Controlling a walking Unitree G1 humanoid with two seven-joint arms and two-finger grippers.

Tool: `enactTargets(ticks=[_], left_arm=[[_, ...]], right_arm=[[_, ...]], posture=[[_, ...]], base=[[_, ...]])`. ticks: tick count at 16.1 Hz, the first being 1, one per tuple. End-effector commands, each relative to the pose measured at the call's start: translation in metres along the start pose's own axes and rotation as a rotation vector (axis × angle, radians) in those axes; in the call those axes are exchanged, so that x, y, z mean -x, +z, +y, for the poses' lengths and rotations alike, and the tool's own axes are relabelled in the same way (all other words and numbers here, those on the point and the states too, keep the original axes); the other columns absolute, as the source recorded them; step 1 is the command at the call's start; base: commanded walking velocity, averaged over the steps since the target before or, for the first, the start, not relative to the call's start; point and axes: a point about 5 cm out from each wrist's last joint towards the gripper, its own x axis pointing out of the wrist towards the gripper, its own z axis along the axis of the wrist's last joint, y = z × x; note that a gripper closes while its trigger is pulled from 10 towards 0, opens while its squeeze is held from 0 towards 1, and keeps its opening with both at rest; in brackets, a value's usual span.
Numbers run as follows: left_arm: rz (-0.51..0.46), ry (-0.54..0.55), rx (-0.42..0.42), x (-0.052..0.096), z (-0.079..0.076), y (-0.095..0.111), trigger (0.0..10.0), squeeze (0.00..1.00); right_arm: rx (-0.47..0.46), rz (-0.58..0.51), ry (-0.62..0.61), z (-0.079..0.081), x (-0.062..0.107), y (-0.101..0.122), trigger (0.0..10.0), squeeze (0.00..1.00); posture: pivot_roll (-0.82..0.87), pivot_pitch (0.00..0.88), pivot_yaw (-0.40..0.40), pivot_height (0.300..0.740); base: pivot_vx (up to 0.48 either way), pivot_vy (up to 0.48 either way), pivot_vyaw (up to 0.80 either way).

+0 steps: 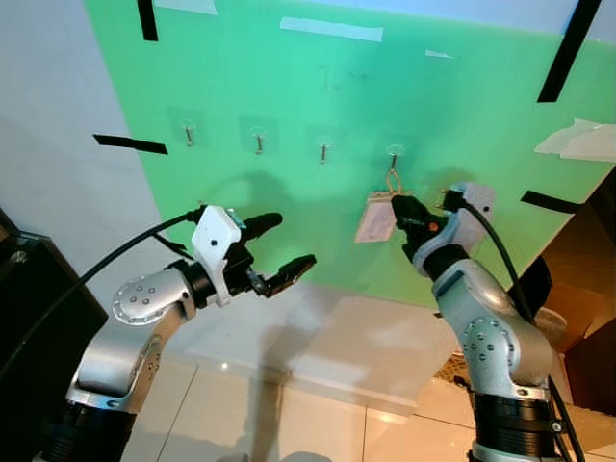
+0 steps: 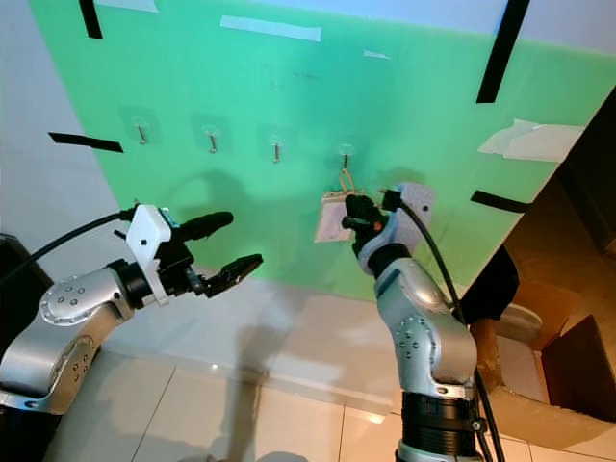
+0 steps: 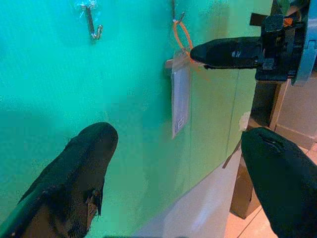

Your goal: Hang keys on a hook

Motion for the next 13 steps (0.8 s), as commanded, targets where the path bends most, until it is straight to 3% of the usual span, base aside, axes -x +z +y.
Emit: enactTargets(ticks=[1,6,8,10,11,13], left_arm=[[-0.02,-0.005,-0.006,-0.001,0.001,0.006,10.0,0.37],[-0.038,0.111,-0.021,-0.001,0.01,0.006,10.0,0.36],[-0.04,0.15,-0.013,0.002,0.011,0.005,10.0,0.37],[-0.039,0.159,-0.014,0.002,0.011,0.004,10.0,0.37],[-0.04,0.16,-0.015,0.001,0.011,0.004,10.0,0.36],[-0.041,0.169,-0.023,0.0,0.013,0.005,10.0,0.37]], right_arm=[[-0.019,0.013,-0.019,-0.005,0.002,-0.001,10.0,1.0],[0.064,0.024,-0.045,-0.009,0.004,-0.001,10.0,1.0],[0.118,-0.022,-0.024,-0.01,0.01,0.001,10.0,1.0],[0.106,-0.034,-0.003,-0.01,0.013,0.0,10.0,1.0],[0.055,-0.047,0.034,-0.006,0.015,0.001,10.0,1.0],[0.054,-0.046,0.001,-0.009,0.016,0.003,10.0,1.0]], posture=[[-0.02,0.0,-0.025,0.74],[-0.03,0.0,-0.029,0.74],[-0.03,0.0,-0.03,0.74],[-0.04,0.0,-0.024,0.74],[-0.04,0.0,-0.022,0.74],[-0.05,0.0,-0.018,0.74]], base=[[0.0,0.0,0.0],[0.0,0.0,0.0],[0.0,0.0,0.0],[0.0,0.0,0.0],[0.0,0.0,0.0],[0.0,0.0,0.0]])
